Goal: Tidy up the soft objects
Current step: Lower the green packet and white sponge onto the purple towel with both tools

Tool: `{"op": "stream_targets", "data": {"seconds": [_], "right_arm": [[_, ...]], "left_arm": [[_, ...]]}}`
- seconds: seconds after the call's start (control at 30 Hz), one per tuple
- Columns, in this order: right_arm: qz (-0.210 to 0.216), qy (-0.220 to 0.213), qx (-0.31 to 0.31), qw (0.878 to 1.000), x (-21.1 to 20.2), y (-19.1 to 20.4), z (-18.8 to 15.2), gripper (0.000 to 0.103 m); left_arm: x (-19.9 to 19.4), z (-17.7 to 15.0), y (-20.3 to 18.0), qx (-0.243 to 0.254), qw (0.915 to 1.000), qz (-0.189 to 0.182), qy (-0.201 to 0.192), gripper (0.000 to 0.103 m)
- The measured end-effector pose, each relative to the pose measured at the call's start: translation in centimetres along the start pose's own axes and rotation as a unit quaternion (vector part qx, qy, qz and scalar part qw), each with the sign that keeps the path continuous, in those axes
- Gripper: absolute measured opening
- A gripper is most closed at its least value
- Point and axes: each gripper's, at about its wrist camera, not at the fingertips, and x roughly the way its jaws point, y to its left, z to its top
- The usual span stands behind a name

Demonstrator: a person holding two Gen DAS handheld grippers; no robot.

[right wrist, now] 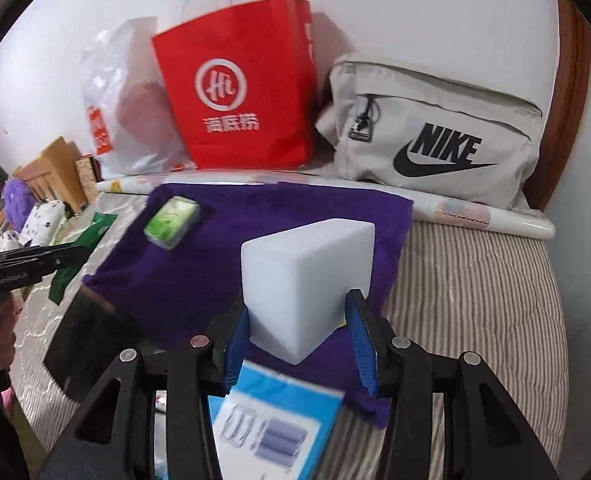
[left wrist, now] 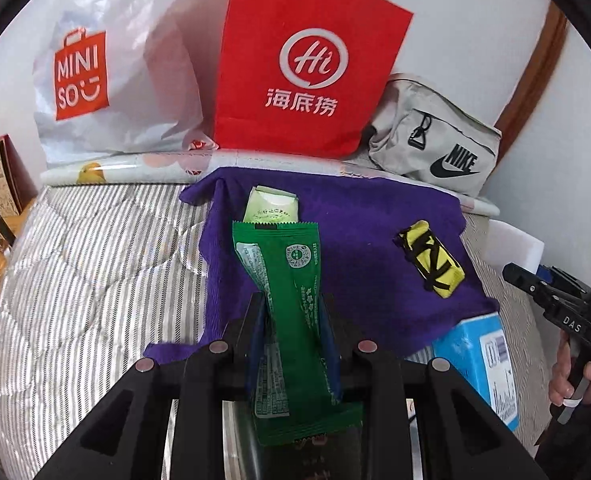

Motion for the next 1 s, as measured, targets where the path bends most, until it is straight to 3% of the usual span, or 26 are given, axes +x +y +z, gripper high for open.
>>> {"op": "stream_targets", "data": {"seconds": [0.4, 0.73, 0.83, 0.9, 1.0], "right_arm": [[-0.023, 0.03, -0.051, 0.998, 6.0, 0.0, 3.9, 0.046], [-0.031, 0.075, -0.05, 0.995, 9.5, -0.3, 3.9, 0.048], [-0.029, 0.084, -0.047, 0.995, 10.0, -0.4, 3.8, 0.053], [-0.027, 0.089, -0.05, 0.994, 10.2, -0.3, 3.7, 0.067], [-0.017, 0.09, -0.049, 0.995, 10.4, -0.3, 3.8, 0.07]], "left_arm": [[3.9, 2.4, 1.5, -0.021, 0.9991, -0.011, 0.035, 0.026], [7.7, 3.7, 2.5, -0.034, 0.9961, -0.002, 0.081, 0.027], [8.0, 3.5, 2.2, -0.03, 0.9957, -0.009, 0.087, 0.028], [8.4, 3.4, 1.7, -0.024, 0.9955, -0.01, 0.091, 0.029], [8.6, 3.4, 1.4, -0.017, 0.9956, -0.002, 0.092, 0.03]]}}
